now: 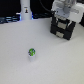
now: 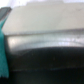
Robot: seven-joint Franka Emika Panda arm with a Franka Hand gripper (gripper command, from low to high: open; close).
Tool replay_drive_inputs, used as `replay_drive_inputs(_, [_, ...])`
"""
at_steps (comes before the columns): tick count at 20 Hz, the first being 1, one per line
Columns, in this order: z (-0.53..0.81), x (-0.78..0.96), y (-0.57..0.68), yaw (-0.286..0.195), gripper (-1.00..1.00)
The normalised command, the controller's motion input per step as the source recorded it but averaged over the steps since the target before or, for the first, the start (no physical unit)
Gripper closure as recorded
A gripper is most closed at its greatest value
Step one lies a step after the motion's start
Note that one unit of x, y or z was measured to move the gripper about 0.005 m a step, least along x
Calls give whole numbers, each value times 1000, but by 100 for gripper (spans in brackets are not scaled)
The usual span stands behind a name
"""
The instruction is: Open the kcup holder, insert the kcup into the holder, and close the kcup holder
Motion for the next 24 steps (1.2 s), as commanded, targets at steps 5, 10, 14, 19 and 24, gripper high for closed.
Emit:
replay_drive_inputs(5, [127,938,-262,-70,100])
replay_drive_inputs(10, [150,947,-276,-70,100])
replay_drive_inputs(14, [171,947,-286,-68,100])
replay_drive_inputs(19, [179,942,-289,-74,100])
replay_drive_inputs(24, [171,935,-307,-70,100])
